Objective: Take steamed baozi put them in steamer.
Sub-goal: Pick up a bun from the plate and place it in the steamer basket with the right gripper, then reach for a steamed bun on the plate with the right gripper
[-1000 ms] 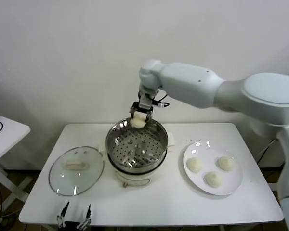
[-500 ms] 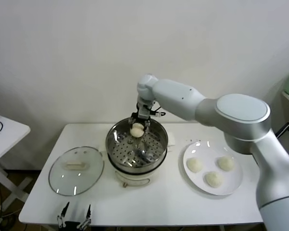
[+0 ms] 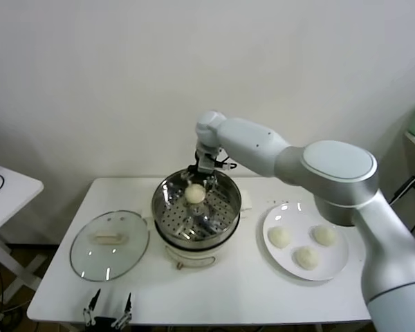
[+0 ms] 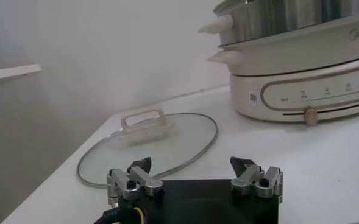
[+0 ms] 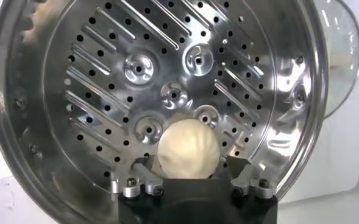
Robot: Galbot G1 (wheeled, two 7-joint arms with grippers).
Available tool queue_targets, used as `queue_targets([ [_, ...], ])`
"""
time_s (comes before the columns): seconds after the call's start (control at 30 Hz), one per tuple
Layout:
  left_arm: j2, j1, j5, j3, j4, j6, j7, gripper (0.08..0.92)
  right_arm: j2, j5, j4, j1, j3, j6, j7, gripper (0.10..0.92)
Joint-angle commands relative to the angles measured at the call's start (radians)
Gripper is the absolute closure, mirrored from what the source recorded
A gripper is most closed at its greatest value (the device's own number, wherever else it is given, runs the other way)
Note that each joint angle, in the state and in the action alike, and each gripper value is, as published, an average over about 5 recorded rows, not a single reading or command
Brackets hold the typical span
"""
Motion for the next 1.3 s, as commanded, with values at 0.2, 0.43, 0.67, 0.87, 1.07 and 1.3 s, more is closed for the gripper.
queue_targets([
  [0.2, 0.002, 0.001, 0.010, 0.004, -0.016, 0.010, 0.004, 0.177, -0.209, 0.624, 0.188, 0.315, -0.282, -0.307, -0.187, 0.203],
  [0.43, 0.002, 0.003, 0.007, 0.008, -0.027, 0.012, 0.005, 0.177, -0.452, 0.906, 0.405, 0.462, -0.558, -0.581, -0.226, 0.203],
  [0.67, 0.000, -0.006, 0.006, 0.014, -0.020, 0.012, 0.005, 0.177, -0.639, 0.985, 0.676, 0.473, -0.646, -0.886, -0.107, 0.203],
  [0.87, -0.001, -0.010, 0.004, 0.012, -0.011, 0.009, 0.003, 0.177, -0.730, 0.855, 0.730, 0.310, -0.570, -1.010, -0.044, 0.203],
  [1.07, 0.001, -0.012, 0.004, 0.008, -0.003, 0.009, 0.002, 0.177, -0.720, 0.715, 0.648, 0.125, -0.430, -1.063, 0.016, 0.203],
  [1.3, -0.002, -0.015, 0.005, 0.000, 0.001, 0.008, 0.000, 0.177, -0.676, 0.670, 0.543, -0.012, -0.325, -1.074, 0.025, 0.203],
])
